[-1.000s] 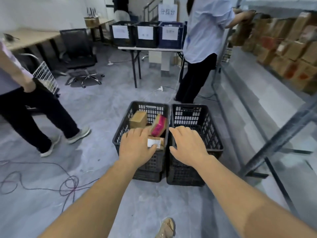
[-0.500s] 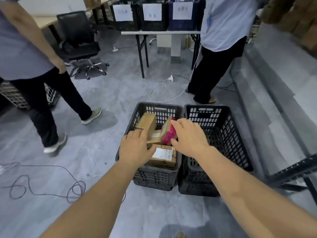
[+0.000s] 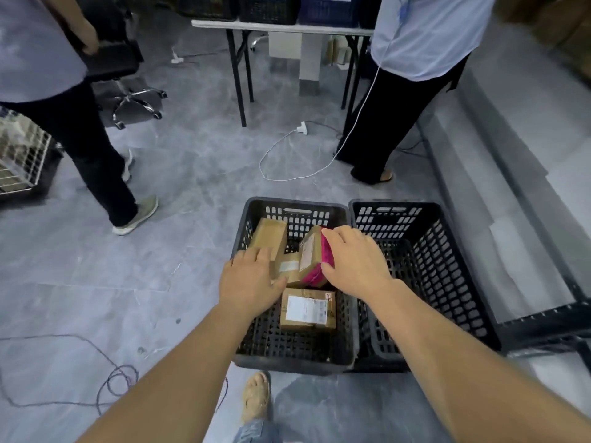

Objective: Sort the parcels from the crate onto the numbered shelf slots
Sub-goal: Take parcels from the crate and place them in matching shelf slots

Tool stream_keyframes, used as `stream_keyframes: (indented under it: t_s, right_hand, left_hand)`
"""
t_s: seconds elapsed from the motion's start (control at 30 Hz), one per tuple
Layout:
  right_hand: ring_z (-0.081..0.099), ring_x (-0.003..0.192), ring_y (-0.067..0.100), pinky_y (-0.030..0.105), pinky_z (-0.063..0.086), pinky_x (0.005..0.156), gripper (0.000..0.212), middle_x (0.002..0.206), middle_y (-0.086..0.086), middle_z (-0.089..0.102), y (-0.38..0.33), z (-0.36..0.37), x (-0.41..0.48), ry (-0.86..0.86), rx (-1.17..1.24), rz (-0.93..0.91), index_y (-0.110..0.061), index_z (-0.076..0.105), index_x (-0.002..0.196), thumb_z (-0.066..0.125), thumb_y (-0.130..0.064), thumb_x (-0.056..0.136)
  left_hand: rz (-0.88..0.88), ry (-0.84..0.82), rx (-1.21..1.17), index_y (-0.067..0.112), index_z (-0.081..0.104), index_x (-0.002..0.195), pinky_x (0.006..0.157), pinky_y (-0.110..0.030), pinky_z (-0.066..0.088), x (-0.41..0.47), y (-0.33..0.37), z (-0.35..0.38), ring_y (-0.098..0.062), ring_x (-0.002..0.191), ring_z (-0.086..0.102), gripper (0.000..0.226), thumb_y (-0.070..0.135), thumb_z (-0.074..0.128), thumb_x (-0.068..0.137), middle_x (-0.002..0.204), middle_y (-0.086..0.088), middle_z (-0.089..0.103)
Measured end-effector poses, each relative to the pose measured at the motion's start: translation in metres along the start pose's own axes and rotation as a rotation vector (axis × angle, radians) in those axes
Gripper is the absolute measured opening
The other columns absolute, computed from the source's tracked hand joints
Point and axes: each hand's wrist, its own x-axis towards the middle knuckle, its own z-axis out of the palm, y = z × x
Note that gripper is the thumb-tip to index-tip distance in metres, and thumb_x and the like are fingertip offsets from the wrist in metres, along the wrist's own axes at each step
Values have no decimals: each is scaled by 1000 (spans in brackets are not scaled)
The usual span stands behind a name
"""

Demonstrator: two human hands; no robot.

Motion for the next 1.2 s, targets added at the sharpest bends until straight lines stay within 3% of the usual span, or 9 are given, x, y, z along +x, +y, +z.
stream_keyframes:
  t_s: [0.3, 0.63, 0.8, 0.97, 1.1, 1.2]
  right_hand:
    - [45, 123, 25, 39, 41, 101, 58, 136, 7, 46, 5, 60, 95, -158, 26, 160, -15, 34, 143, 51, -35, 91]
    - [40, 124, 25, 35, 42, 95, 49, 132, 8, 45, 58, 161, 153, -294, 131, 298, -9, 40, 138, 44, -36, 97]
    - [33, 130, 26, 38, 41, 100, 63, 142, 11, 36, 70, 215, 174, -371, 167, 379, -4, 28, 145, 38, -44, 99]
    - [17, 142, 34, 42, 30, 111, 81, 156, 20, 13, 76, 260, 185, -448, 150, 485, 3, 8, 150, 33, -53, 98]
    - [9, 145, 37, 48, 25, 113, 82, 158, 22, 0, 73, 280, 192, -514, 228, 568, -8, 4, 153, 33, -59, 96]
    - [12, 143, 43, 52, 28, 111, 78, 157, 25, -3, 66, 289, 196, -518, 310, 638, -18, 13, 150, 41, -62, 92]
  left_hand:
    - [21, -168, -50, 19, 27, 147, 103, -38, 37, 104, -63, 42, -24, 129, 39, 69, 54, 46, 91, 143, -5, 42]
    - [30, -332, -117, 16, 24, 149, 108, -36, 32, 175, -61, 135, -26, 137, 31, 69, 51, 45, 94, 151, -7, 33]
    - [3, -357, -125, 15, 25, 148, 110, -37, 28, 194, -64, 179, -27, 138, 28, 68, 48, 47, 93, 152, -9, 31]
    - [6, -343, -106, 12, 28, 147, 113, -37, 23, 203, -74, 206, -27, 141, 21, 67, 46, 49, 94, 153, -11, 28]
    - [-15, -363, -117, 11, 31, 146, 114, -39, 22, 203, -82, 220, -26, 143, 19, 66, 47, 49, 94, 154, -10, 26]
    - [-35, -382, -135, 12, 32, 146, 114, -41, 23, 200, -86, 225, -28, 142, 20, 66, 47, 50, 93, 155, -11, 26]
